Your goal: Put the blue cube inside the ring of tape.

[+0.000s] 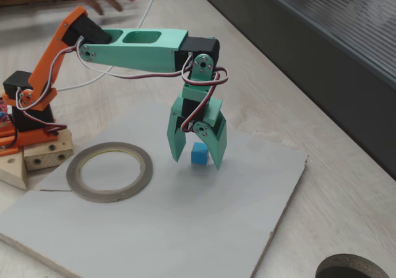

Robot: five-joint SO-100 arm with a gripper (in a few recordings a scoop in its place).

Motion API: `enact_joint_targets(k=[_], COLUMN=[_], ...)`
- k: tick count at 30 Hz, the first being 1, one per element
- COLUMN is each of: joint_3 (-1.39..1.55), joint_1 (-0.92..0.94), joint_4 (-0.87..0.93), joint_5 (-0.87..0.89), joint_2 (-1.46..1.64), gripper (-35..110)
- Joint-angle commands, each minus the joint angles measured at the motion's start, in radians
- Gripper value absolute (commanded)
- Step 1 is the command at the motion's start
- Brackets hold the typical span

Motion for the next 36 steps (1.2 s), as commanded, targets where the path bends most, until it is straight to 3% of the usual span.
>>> enact_joint_targets(k=[1,36], joint_3=[-0.009,-0.009], joint_1=[0.0,0.0], joint_4=[0.012,0.009], joint_5=[0.012,0.012], joint_2=[0.026,0.009], gripper=[56,56])
